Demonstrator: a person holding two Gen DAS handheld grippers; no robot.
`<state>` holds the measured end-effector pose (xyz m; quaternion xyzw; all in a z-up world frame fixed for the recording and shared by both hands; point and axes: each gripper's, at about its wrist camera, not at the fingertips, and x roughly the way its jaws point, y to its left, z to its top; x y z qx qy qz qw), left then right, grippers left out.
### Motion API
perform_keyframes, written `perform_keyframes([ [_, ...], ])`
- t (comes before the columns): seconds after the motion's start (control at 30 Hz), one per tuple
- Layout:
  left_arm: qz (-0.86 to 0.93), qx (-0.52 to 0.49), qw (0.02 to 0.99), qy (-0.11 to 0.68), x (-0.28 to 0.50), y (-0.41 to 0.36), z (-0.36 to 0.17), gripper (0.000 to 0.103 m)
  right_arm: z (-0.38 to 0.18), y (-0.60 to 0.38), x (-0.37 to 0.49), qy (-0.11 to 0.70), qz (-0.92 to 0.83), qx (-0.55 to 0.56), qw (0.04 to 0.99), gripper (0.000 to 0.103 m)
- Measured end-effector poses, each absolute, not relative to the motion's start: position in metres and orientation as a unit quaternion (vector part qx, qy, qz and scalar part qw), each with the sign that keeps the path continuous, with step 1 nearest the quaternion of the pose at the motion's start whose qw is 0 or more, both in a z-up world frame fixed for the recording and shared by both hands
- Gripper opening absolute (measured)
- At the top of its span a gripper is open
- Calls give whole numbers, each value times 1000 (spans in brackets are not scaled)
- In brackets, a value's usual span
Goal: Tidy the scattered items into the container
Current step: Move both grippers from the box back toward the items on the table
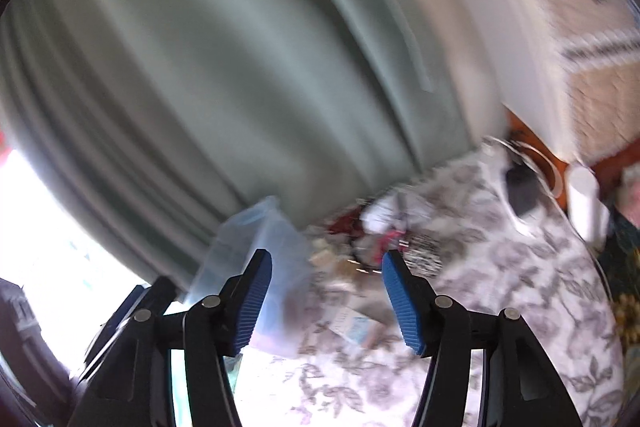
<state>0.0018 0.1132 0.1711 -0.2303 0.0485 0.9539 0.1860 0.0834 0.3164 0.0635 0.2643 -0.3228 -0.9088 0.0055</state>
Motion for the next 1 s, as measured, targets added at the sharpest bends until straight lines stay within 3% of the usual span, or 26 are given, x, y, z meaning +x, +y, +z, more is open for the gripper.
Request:
perform_keyframes([
  [0.43, 914, -332, 213, 91, -22, 148, 96, 73, -12, 373, 65, -385, -862, 324, -56, 62],
  [0.77, 888, -397, 206, 110, -47, 169, 24, 73, -65, 363, 21, -369, -841, 391, -52, 62],
  [1.0, 888, -420, 170, 75, -62, 174, -12, 73, -98, 347, -13, -349, -831, 430, -43, 62],
])
